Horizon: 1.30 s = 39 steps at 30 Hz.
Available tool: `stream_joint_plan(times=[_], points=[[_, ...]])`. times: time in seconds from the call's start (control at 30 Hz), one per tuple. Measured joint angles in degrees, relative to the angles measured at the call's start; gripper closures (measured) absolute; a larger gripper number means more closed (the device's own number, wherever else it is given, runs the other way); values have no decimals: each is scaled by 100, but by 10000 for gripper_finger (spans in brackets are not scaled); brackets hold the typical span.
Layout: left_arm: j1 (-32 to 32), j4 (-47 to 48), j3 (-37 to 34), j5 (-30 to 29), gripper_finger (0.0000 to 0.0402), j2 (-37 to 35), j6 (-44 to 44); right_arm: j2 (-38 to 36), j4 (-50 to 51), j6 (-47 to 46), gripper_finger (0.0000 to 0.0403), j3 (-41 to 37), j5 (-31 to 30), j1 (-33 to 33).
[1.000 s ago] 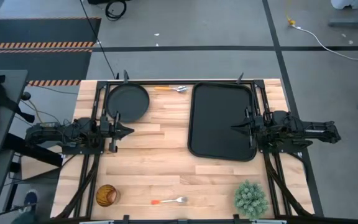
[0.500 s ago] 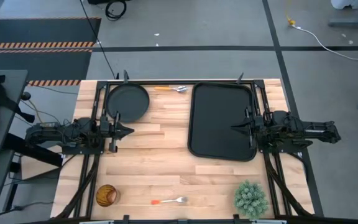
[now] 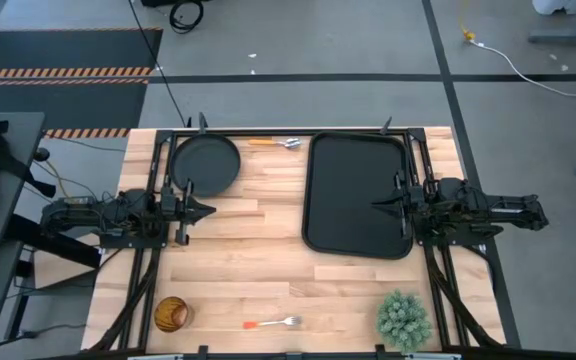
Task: Pick and place plate/cup/fork/spoon on tray
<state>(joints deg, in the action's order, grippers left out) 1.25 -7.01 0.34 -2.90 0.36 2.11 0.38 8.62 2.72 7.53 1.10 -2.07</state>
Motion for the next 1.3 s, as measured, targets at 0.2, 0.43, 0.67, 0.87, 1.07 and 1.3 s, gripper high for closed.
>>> stream_joint_plan(times=[0.2, 0.43, 0.67, 0.87, 1.07, 1.3], points=[[0, 0, 1, 0, 388, -1, 2, 0, 1, 0, 365, -2, 0, -2], [1, 0, 0, 0, 388, -2, 2, -1, 0, 0, 365, -1, 0, -2], [0, -158, 1, 6, 388, -1, -371, -1, 0, 0, 365, 0, 0, -1], [-12, -360, 2, -29, 388, -2, -2291, -2, 0, 0, 365, 0, 0, -2], [-12, -533, 2, 393, 388, 120, -1952, -1, 2, -1, 365, 0, 0, -1], [-12, -1118, 327, 408, 388, 1456, -1671, -1, 2, 0, 365, -1, 0, -1]])
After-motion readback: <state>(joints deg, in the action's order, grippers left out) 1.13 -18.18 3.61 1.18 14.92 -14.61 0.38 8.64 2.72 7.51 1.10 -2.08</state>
